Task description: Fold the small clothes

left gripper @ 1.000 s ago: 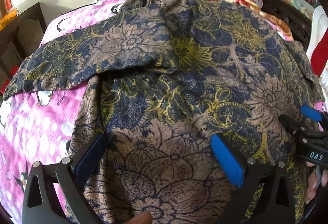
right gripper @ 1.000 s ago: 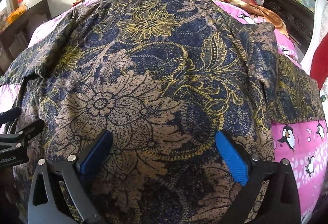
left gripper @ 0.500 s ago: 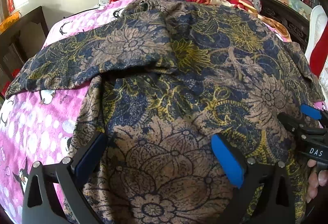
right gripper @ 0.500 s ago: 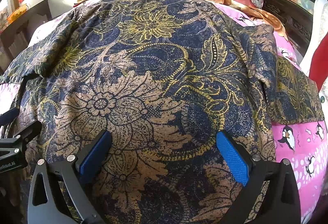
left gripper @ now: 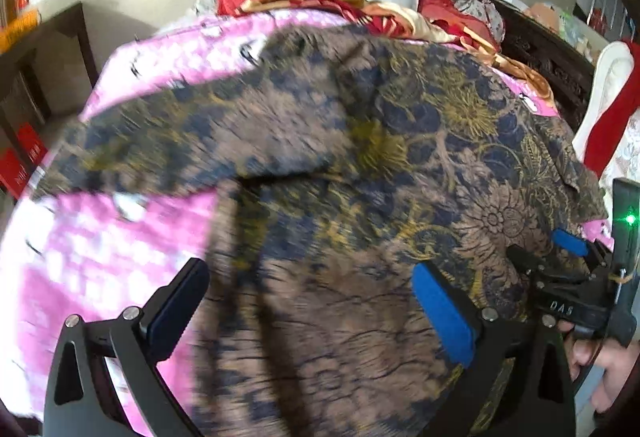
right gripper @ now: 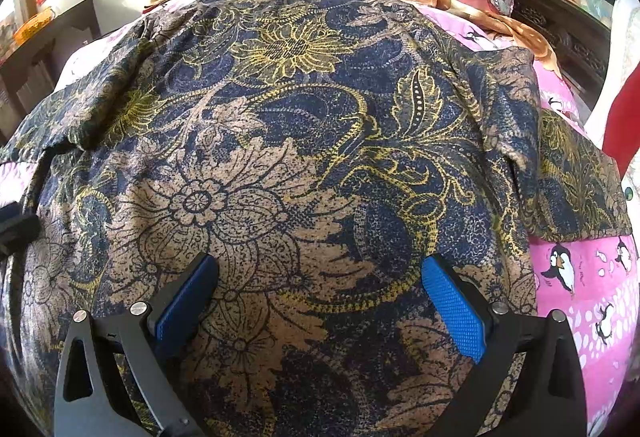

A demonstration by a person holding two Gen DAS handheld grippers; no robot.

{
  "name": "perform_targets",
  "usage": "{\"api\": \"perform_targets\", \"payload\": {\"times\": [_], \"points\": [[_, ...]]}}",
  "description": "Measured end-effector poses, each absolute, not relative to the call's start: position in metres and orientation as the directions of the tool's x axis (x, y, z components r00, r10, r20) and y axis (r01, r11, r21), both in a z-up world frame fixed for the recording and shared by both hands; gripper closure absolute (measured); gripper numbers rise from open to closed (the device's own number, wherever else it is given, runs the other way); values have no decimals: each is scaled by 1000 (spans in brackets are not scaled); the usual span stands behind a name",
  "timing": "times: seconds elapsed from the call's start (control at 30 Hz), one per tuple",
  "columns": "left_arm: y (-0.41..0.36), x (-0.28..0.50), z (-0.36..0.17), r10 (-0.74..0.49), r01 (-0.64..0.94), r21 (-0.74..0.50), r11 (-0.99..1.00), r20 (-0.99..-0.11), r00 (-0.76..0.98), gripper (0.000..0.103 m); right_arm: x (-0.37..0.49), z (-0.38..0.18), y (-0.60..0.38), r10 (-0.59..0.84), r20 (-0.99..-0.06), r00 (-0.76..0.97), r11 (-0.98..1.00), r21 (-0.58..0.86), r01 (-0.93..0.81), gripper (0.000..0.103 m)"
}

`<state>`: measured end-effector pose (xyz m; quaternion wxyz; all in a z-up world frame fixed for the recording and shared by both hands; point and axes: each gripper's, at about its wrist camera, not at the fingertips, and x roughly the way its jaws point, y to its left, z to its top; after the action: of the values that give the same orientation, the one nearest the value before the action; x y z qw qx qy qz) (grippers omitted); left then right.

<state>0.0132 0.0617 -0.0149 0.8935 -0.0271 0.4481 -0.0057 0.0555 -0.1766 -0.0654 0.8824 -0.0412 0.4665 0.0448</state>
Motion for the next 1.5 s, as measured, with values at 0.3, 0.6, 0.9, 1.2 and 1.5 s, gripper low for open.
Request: {"api": "perform_targets", "payload": {"times": [0.3, 0.6, 0.9, 1.2, 1.5], "points": [[164, 4, 0, 99, -148, 11, 989, -794, 600, 0, 56, -40, -181, 8, -825, 566, 988, -80, -130, 0], [268, 34, -33, -150, -325, -359, 875, -838, 524, 0, 69, -64, -195, 49, -822, 567, 989, -38, -140, 0], [338, 55, -40, -191, -439, -666, 603, -655, 731, 18, 77, -65, -196, 59, -817, 573, 989, -29, -143, 0], [353, 68, -37, -131, -516, -554, 654, -753, 644, 99, 66, -66, -195, 56, -814, 578, 989, -32, -141, 0], [406, 29, 112, 237, -548, -445, 708, -581, 778, 99, 66, -65, -194, 56, -814, 579, 990, -32, -141, 0]]}}
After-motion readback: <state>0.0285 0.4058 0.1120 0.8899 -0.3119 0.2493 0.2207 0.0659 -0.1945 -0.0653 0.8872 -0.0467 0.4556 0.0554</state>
